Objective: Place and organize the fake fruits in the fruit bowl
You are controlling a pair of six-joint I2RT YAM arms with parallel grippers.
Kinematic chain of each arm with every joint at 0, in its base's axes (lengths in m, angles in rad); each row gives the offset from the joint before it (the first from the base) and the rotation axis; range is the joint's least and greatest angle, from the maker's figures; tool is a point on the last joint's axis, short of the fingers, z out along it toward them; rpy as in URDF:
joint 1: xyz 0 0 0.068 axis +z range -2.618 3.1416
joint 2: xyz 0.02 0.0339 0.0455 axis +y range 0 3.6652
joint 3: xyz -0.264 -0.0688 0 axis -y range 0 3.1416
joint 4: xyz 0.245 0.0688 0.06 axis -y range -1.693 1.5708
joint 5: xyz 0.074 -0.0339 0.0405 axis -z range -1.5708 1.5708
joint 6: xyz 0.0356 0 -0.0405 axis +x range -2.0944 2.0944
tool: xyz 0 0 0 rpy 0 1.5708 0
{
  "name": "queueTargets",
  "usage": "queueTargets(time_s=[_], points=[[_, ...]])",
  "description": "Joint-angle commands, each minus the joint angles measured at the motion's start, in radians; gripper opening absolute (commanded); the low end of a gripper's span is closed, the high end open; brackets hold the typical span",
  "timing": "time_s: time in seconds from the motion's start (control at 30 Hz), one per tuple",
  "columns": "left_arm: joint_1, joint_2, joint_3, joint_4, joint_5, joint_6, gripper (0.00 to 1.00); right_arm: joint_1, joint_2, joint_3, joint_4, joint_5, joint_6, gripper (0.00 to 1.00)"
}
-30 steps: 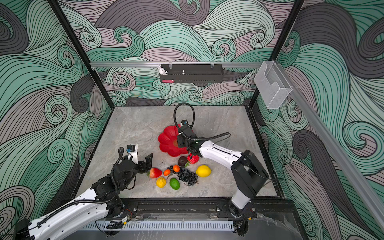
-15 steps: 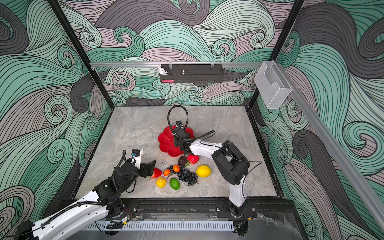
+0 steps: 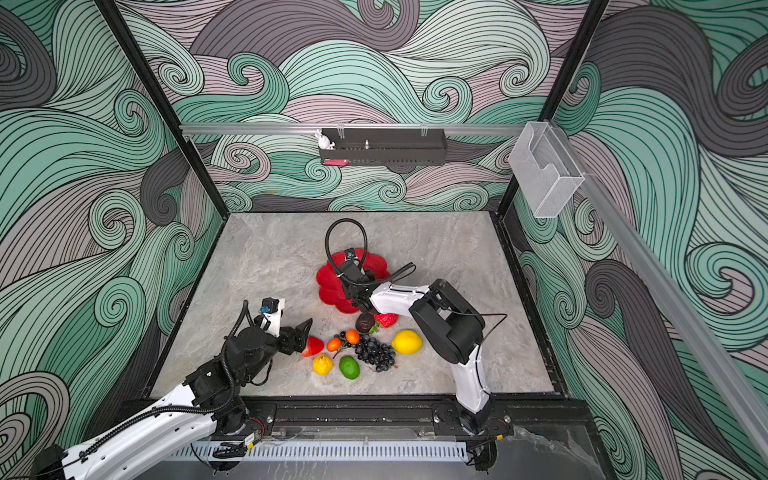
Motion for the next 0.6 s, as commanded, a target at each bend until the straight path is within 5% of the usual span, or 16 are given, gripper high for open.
queueTargets(time_s=[0.0, 0.57], points=[[0.006, -0.014, 0.008, 0.000, 0.004, 0.013, 0.99, 0.015, 0.010, 0.007, 0.030, 0.037, -0.013, 0.53], [0.006, -0.035, -0.002, 0.006, -0.003, 0.015, 0.99, 0.024, 0.002, -0.008, 0.016, 0.036, -0.012, 0.66]])
